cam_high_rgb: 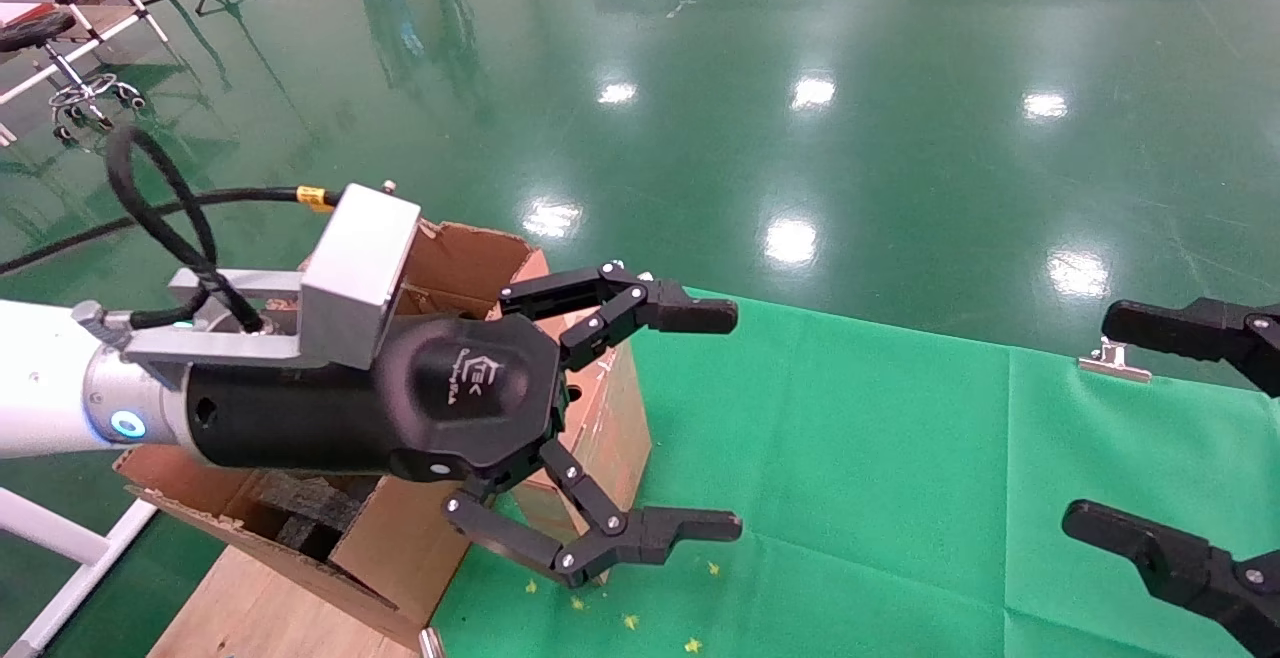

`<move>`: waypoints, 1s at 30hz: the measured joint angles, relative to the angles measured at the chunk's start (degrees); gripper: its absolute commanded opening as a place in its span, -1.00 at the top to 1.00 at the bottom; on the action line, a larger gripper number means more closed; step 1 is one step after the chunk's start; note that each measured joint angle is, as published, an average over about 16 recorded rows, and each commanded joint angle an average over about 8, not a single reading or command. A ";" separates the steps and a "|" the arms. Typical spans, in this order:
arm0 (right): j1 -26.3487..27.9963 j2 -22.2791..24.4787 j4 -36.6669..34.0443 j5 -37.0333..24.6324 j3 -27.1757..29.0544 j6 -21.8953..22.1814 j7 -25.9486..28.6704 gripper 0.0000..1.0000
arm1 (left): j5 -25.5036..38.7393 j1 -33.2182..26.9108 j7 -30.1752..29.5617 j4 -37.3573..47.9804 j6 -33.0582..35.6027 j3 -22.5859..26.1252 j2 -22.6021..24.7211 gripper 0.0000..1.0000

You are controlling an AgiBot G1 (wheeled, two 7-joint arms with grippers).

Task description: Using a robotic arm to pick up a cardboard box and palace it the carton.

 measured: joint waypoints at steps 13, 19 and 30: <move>0.00 0.00 -0.01 0.00 0.00 0.01 0.00 1.00 | 8.32 -4.26 -1.46 -2.42 -1.91 2.71 -0.85 -1.00; -0.01 0.00 -0.02 0.01 0.00 0.02 0.00 1.00 | 11.53 -5.93 -1.49 -2.72 -2.84 3.58 -1.10 -1.00; -0.01 0.00 -0.03 0.01 0.00 0.03 0.00 1.00 | 23.77 -13.46 -11.92 -3.05 -6.65 8.05 1.12 -1.00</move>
